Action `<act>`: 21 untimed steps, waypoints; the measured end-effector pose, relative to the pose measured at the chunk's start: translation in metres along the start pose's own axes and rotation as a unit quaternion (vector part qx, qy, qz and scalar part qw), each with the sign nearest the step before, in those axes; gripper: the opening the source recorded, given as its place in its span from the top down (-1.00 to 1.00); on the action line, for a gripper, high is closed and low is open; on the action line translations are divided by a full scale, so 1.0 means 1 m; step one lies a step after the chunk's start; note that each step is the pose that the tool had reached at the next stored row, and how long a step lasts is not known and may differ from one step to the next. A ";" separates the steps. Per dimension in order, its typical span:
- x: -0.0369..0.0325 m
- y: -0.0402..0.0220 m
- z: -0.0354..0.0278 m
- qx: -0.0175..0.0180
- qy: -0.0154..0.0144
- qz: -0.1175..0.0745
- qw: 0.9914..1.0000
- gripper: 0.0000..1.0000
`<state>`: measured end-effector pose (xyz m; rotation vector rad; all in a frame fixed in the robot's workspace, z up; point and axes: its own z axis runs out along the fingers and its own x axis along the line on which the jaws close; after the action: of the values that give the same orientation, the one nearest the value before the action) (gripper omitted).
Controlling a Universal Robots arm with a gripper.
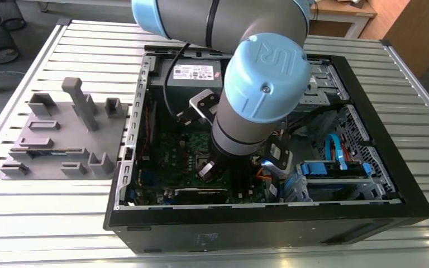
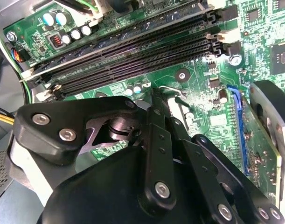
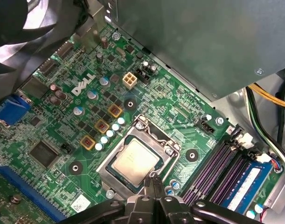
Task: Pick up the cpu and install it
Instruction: 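Install the first cpu locking lever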
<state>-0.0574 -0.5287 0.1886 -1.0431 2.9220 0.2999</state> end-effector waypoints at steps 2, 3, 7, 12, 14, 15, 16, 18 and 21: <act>-0.0003 -0.0002 0.0002 0.000 0.000 0.000 1.000 0.79; -0.0007 -0.0008 0.0005 0.000 0.000 0.000 1.000 0.79; -0.0039 -0.0045 0.0015 0.000 0.000 0.000 1.000 0.79; -0.0039 -0.0051 0.0019 0.000 0.000 0.000 1.000 0.79; -0.0039 -0.0051 0.0018 0.000 0.000 0.000 1.000 0.79; -0.0039 -0.0051 0.0018 0.000 0.000 0.000 1.000 0.79; -0.0039 -0.0052 0.0019 0.000 0.000 0.000 1.000 0.79; -0.0039 -0.0052 0.0018 0.000 0.000 0.000 1.000 0.79; -0.0032 -0.0046 0.0019 0.000 0.000 0.000 1.000 0.79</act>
<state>-0.0522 -0.5299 0.1863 -1.0434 2.9211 0.3007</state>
